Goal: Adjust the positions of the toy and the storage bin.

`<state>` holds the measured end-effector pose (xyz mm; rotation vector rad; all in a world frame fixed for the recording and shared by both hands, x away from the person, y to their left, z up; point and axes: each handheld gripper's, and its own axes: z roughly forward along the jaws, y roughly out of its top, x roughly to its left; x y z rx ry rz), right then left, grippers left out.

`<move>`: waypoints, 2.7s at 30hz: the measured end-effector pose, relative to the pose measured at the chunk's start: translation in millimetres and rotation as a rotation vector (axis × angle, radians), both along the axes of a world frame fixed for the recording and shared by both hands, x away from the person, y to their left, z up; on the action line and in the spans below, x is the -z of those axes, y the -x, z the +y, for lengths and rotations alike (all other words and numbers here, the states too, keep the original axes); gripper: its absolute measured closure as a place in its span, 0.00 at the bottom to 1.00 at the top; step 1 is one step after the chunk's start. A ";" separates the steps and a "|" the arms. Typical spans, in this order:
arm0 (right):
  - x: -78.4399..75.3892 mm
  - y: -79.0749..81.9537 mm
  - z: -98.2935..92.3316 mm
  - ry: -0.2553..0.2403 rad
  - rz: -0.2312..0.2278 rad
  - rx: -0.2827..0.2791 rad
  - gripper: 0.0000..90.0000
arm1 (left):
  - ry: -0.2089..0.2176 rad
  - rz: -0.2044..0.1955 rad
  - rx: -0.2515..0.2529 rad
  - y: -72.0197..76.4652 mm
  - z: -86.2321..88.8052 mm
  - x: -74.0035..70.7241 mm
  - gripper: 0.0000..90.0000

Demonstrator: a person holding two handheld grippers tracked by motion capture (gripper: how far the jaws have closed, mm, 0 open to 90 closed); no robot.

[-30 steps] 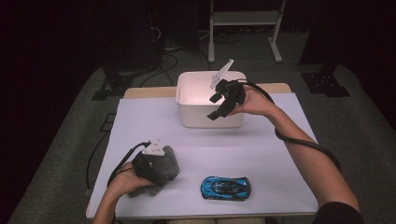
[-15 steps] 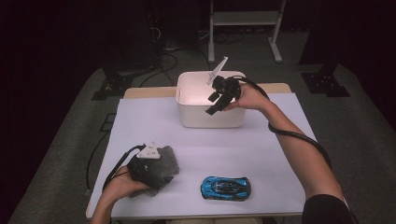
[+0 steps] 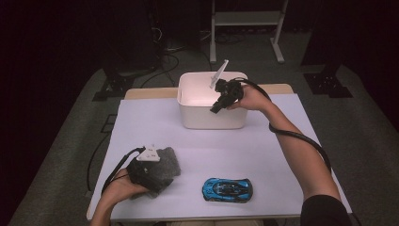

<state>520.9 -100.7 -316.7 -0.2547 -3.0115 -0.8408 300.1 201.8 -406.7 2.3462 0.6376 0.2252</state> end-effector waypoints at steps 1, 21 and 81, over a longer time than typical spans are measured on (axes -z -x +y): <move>0.2 -0.3 -0.4 -0.002 0.001 -0.004 0.94 | 0.002 -0.001 0.000 0.2 -0.2 -0.2 0.10; -1.8 24.2 -13.1 0.016 0.036 -0.041 0.93 | 0.011 -0.014 -0.007 4.7 1.7 -2.9 0.10; 1.0 140.7 -22.8 -0.010 0.045 -0.109 0.89 | -0.017 -0.031 -0.001 6.6 -4.2 -6.2 0.10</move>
